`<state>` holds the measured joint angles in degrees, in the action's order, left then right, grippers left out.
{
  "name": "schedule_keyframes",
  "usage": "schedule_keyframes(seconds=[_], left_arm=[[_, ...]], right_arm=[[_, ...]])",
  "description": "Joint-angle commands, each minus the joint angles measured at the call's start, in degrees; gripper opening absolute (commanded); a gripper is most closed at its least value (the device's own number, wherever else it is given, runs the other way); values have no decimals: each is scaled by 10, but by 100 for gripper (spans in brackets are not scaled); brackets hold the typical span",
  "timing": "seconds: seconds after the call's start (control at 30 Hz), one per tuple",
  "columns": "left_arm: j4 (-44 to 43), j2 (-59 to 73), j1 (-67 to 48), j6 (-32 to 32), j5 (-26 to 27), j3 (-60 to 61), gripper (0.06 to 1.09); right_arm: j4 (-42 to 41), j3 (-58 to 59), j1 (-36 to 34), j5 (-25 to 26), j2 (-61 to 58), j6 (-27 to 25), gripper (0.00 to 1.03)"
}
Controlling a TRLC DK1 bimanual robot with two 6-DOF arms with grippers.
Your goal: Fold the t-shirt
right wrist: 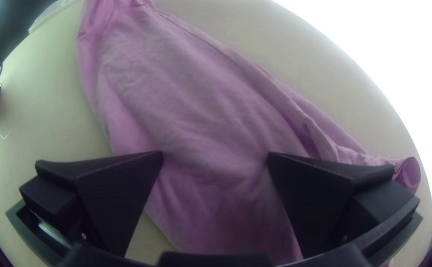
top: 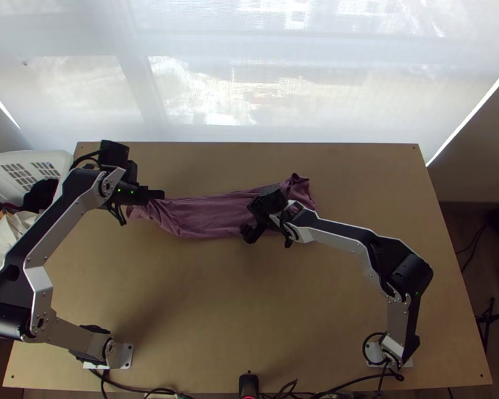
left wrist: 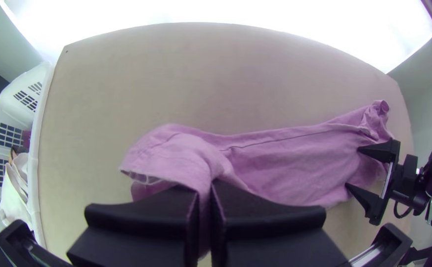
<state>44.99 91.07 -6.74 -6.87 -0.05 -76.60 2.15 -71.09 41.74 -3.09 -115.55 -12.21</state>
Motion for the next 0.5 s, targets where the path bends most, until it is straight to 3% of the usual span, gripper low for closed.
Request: schedule_keyframes(seconds=[0.0,0.47], left_arm=[[5,10,-6,3,-1,-5,9],[-69,-2,99,43,-2,167,9]], right_arm=[[0,-2,-1,3,-2,0,98],[0,-6,2,6,-1,1,98]])
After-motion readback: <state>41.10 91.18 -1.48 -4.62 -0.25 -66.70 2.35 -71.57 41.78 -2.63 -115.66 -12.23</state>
